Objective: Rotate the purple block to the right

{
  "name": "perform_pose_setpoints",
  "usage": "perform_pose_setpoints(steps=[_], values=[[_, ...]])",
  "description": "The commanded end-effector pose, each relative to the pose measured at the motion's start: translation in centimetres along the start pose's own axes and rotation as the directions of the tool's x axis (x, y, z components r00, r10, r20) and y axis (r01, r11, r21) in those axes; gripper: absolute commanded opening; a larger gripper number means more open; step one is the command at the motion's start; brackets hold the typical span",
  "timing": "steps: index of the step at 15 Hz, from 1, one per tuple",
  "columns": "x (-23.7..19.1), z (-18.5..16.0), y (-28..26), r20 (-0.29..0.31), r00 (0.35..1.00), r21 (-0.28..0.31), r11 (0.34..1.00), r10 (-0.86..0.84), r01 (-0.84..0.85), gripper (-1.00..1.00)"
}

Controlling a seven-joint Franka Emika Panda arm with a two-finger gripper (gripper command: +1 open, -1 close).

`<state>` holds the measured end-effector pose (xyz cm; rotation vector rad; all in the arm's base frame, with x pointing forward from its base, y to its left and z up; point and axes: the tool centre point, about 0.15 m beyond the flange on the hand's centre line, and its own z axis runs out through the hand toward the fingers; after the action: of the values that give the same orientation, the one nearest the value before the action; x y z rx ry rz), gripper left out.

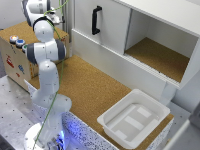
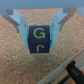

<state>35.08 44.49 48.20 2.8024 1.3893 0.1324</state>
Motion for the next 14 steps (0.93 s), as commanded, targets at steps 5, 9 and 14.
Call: perform_pose_setpoints(steps=[5,9,14], values=[[4.7,0.8,1.9,0.061,0.91,-0.06,0.911,0.411,-0.408,-1.0],[4.5,1.9,1.9,0.128,0.838,-0.099,0.848,0.53,-0.521,-1.0],[2.7,2.3,1.7,0.152,0.706,-0.168,0.722,0.692,-0.672,-1.0]])
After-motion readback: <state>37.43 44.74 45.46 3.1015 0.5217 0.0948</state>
